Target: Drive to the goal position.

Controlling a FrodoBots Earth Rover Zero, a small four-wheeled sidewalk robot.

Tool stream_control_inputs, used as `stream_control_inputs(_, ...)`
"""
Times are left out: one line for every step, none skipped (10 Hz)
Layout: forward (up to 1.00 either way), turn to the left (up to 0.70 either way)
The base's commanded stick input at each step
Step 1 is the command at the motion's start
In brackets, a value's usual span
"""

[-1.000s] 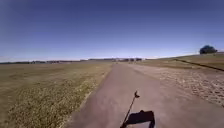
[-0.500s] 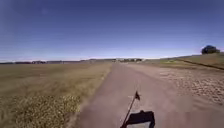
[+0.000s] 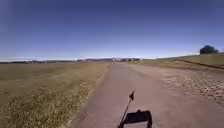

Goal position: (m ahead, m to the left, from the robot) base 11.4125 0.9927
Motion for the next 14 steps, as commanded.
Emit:
stream_control_inputs(1.00, 0.00)
stream_control_inputs(1.00, 0.00)
stream_control_inputs(1.00, 0.00)
stream_control_inputs(1.00, 0.00)
stream_control_inputs(1.00, 0.00)
stream_control_inputs(1.00, 0.00)
stream_control_inputs(1.00, 0.00)
stream_control_inputs(1.00, 0.00)
stream_control_inputs(1.00, 0.00)
stream_control_inputs(1.00, 0.00)
stream_control_inputs(1.00, 0.00)
stream_control_inputs(1.00, 0.00)
stream_control_inputs(1.00, 0.00)
stream_control_inputs(1.00, 0.00)
